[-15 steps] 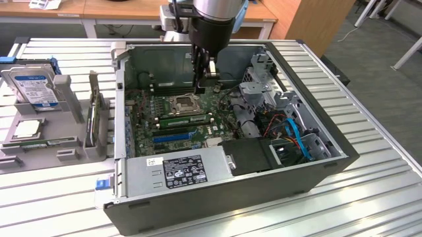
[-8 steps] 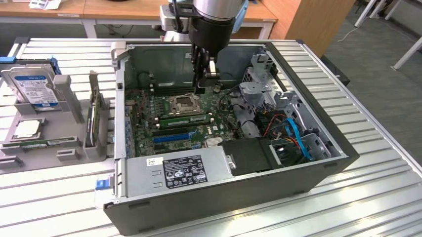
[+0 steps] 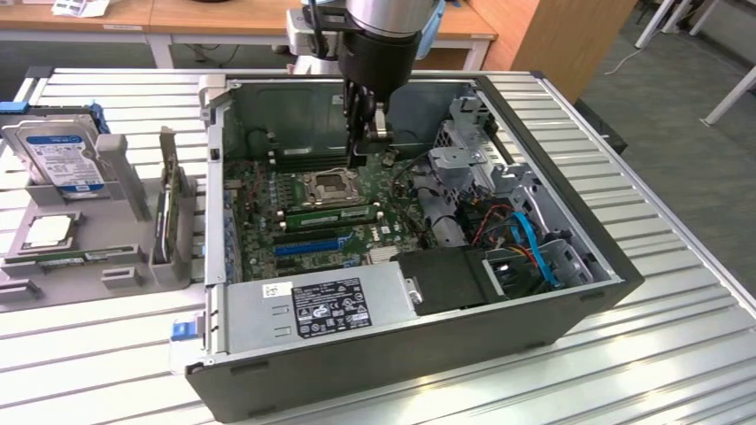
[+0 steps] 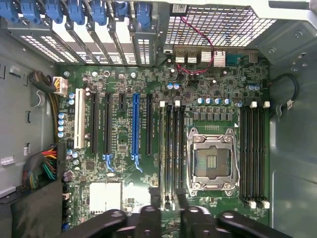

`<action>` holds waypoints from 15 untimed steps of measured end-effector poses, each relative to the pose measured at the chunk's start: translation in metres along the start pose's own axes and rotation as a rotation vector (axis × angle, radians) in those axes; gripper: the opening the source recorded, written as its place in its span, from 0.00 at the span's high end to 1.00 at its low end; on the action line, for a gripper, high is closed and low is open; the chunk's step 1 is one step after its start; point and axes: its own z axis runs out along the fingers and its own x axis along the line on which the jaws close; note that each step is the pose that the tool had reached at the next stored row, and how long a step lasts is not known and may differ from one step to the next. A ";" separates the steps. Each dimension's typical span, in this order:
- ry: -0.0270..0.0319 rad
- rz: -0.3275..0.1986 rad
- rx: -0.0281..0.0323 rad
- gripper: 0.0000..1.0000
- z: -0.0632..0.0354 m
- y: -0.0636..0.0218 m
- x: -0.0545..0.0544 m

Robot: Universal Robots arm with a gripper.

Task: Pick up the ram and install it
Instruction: 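Insert the ram into the slot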

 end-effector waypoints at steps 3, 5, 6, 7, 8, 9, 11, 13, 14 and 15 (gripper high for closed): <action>0.0000 0.000 0.0000 0.89 0.0000 0.0000 0.000; 0.0000 0.000 0.0000 0.90 0.0000 0.0000 0.000; 0.0000 0.000 0.0000 0.90 0.0000 0.0000 0.000; 0.0000 0.000 0.0000 0.90 0.0000 0.0000 0.000; 0.0000 0.000 0.0000 0.90 0.0000 0.0000 0.000; 0.0000 0.000 0.0000 0.90 0.0000 0.0000 0.000; 0.0000 0.000 0.0000 0.90 0.0000 0.0000 0.000; 0.0000 0.000 0.0000 0.90 0.0000 -0.0003 0.000; 0.0000 0.000 -0.0001 0.90 0.0000 -0.0005 0.000; 0.0001 0.000 0.0000 0.90 -0.0001 -0.0009 0.000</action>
